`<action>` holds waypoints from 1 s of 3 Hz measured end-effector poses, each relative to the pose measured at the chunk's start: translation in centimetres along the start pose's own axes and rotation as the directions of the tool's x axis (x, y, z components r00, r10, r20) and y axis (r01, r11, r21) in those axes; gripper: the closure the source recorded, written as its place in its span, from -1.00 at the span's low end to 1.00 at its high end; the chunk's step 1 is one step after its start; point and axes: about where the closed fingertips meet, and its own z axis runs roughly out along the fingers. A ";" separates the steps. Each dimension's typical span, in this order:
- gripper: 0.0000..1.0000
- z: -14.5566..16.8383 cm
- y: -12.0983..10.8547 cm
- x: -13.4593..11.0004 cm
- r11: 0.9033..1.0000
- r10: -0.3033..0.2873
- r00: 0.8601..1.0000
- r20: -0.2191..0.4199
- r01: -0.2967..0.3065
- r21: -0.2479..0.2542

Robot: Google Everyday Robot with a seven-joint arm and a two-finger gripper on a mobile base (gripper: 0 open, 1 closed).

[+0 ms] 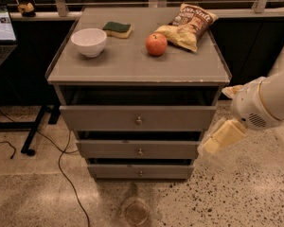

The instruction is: Open top drawer

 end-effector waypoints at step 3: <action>-0.16 3.1 -0.1 0.3 0.998 0.010 1.000 0.025 -0.008 -0.068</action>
Offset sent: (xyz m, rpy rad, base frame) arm 0.0105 0.0091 -0.0221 0.0433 0.0314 0.0297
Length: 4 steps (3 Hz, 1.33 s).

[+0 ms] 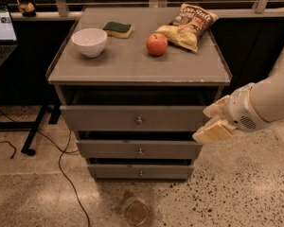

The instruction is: Open top drawer

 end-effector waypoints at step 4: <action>1.00 5.7 -1.1 2.8 0.943 0.274 0.954 0.126 -0.292 0.160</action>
Offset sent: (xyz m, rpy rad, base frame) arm 0.0153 -0.0017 -0.0244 0.0963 -0.0806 -0.2064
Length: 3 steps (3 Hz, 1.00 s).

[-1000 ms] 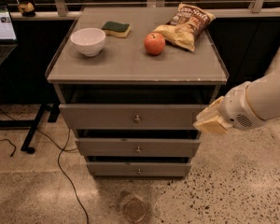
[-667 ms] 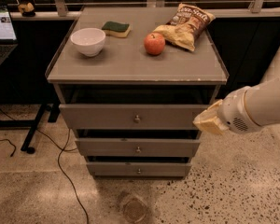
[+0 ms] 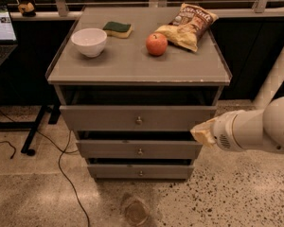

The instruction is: Open top drawer

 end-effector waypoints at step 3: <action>1.00 9.1 -10.0 -6.0 0.984 0.087 0.988 0.130 -0.106 0.146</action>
Offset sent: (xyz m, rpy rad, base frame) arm 0.1356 -0.0156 -0.0218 0.0119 -0.1781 -0.2044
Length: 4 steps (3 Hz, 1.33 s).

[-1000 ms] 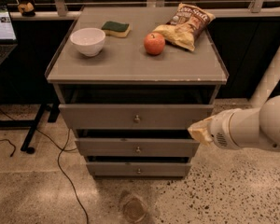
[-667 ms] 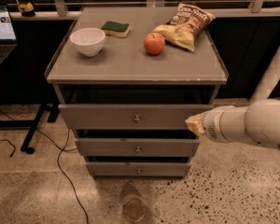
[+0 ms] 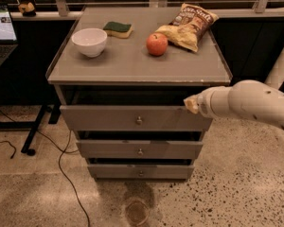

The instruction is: Open top drawer

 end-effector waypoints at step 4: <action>1.00 2.5 -3.9 1.0 0.982 0.085 0.996 0.039 -0.090 0.164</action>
Offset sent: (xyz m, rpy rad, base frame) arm 0.0109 -0.0243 -0.0304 -0.0069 0.0065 -0.1845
